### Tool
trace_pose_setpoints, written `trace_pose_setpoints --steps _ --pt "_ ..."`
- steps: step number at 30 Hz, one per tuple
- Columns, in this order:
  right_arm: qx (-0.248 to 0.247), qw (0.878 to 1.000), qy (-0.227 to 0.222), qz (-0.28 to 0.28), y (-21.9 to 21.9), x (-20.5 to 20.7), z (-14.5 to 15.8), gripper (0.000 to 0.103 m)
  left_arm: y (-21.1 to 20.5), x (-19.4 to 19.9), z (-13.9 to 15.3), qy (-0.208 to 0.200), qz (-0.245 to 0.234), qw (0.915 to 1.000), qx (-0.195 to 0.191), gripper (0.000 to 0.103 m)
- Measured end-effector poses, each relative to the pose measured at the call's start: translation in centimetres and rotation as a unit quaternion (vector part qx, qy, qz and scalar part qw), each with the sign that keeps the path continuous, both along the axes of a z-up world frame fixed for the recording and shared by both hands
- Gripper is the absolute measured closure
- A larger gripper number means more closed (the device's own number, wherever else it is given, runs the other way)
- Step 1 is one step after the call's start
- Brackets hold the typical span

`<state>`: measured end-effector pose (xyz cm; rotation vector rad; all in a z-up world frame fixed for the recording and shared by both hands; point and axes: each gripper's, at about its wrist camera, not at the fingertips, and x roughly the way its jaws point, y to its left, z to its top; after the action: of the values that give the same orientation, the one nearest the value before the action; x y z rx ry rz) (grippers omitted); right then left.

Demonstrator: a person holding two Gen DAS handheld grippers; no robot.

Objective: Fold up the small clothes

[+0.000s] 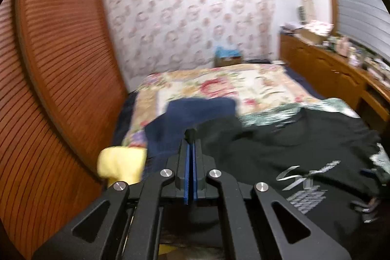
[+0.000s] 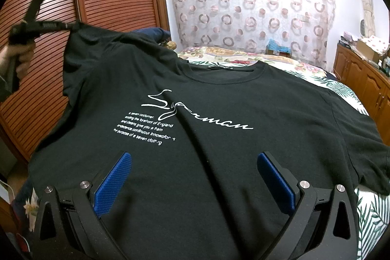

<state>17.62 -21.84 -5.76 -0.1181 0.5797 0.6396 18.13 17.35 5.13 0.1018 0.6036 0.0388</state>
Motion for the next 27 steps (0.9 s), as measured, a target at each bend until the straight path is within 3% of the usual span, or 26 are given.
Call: trace_pose_setpoints --steps 7,10,11,13,16,17,20,27 --pt "0.002 1.0 0.001 0.0 0.0 -0.1 0.1 0.0 -9.0 -1.6 1.6 -0.011 -0.099 0.9947 0.025 0.097" --pt "0.003 1.0 0.002 0.0 -0.1 -0.1 0.1 0.0 -9.9 -2.1 1.6 -0.012 -0.12 0.9925 0.023 0.064" --pt "0.004 1.0 0.002 0.0 -0.1 -0.1 0.1 0.0 -10.0 -2.2 1.3 -0.013 -0.124 0.9919 0.025 0.058" --pt "0.004 1.0 0.003 0.0 -0.2 -0.1 0.1 0.0 -10.6 -2.6 0.9 -0.01 -0.128 0.9912 0.033 0.057" --pt "0.006 1.0 0.003 -0.001 -0.2 -0.1 0.1 0.0 -10.1 -2.8 -0.4 0.01 -0.123 0.9919 0.029 0.051" --pt "0.007 1.0 0.003 -0.001 -0.3 -0.1 0.1 0.0 -9.9 -3.2 -1.2 0.014 -0.121 0.9923 0.025 0.039" --pt "0.011 1.0 0.004 0.0 -0.3 0.0 0.0 0.0 -9.0 -3.9 -3.5 0.028 -0.117 0.9927 0.01 0.026" --pt "0.014 1.0 0.009 0.006 -0.2 0.2 -0.1 0.0 -7.8 -6.0 -9.5 0.06 -0.088 0.9942 -0.017 0.025"
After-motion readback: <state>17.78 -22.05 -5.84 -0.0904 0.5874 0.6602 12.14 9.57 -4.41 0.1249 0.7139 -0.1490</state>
